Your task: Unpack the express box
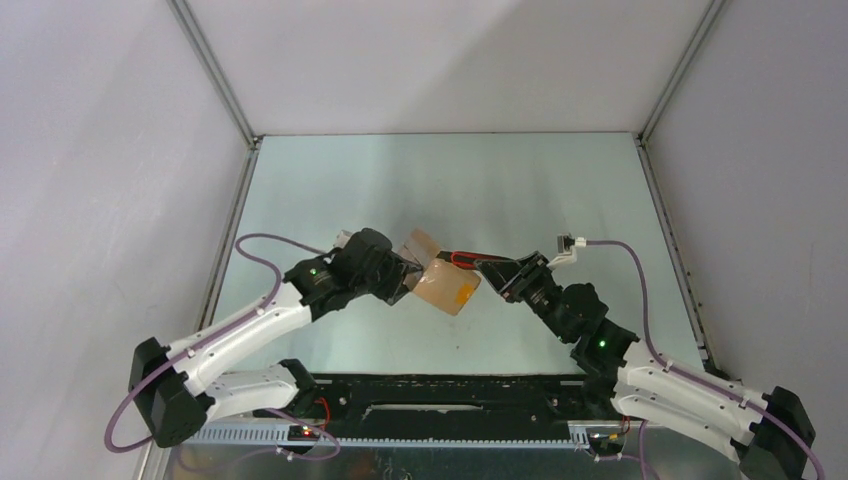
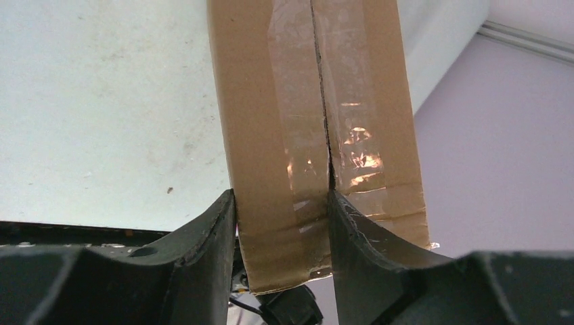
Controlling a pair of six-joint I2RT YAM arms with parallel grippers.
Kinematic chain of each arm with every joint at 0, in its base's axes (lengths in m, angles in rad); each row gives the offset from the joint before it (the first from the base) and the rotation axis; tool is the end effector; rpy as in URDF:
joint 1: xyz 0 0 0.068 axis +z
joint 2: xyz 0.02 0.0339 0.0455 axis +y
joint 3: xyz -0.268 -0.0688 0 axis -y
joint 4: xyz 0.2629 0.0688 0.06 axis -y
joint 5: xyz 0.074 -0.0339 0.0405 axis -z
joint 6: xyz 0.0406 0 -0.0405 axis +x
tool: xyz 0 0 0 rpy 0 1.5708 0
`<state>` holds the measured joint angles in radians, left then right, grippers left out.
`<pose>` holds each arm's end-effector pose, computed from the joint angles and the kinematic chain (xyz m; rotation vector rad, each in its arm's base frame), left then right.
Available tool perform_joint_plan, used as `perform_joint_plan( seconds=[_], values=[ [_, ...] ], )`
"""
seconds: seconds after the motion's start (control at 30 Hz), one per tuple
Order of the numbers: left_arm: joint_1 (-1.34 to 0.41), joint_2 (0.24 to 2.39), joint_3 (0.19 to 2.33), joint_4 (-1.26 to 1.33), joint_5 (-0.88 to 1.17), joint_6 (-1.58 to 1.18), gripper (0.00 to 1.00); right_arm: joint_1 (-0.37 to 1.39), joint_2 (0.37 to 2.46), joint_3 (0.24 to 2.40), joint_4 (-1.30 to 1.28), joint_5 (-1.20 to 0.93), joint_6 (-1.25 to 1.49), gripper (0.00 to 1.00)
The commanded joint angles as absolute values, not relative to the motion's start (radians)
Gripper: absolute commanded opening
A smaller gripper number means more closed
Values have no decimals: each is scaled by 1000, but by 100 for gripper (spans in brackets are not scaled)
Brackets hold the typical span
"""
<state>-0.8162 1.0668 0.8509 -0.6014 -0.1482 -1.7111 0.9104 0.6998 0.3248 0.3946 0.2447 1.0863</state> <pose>0.1676 -0.1695 0.2672 -1.2054 2.3335 -0.9312 0.1274 0.1479 0.2479 0.3646 1.6883 1.3550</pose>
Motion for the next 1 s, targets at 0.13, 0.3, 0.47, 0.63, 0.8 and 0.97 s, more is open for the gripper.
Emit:
perform_joint_plan(
  seconds=[0.13, 0.3, 0.47, 0.63, 0.8, 0.97],
  values=[
    [-863, 1106, 994, -618, -158, -1649, 0, 930, 722, 350, 306, 143, 1069, 0],
    [-865, 1132, 1022, -669, -166, -1623, 0, 936, 735, 351, 305, 74, 1101, 0],
    [-834, 1153, 1123, -848, -202, -1536, 0, 977, 699, 348, 227, 137, 1105, 0],
    [-770, 1220, 1251, -1023, -177, -1336, 0, 1028, 623, 348, 129, 198, 1088, 0],
    [-705, 1273, 1292, -1049, -34, -1112, 0, 1080, 566, 349, 69, 259, 1030, 0],
    [-688, 1337, 1347, -1130, -71, -929, 0, 1123, 569, 353, 64, 273, 967, 0]
  ],
)
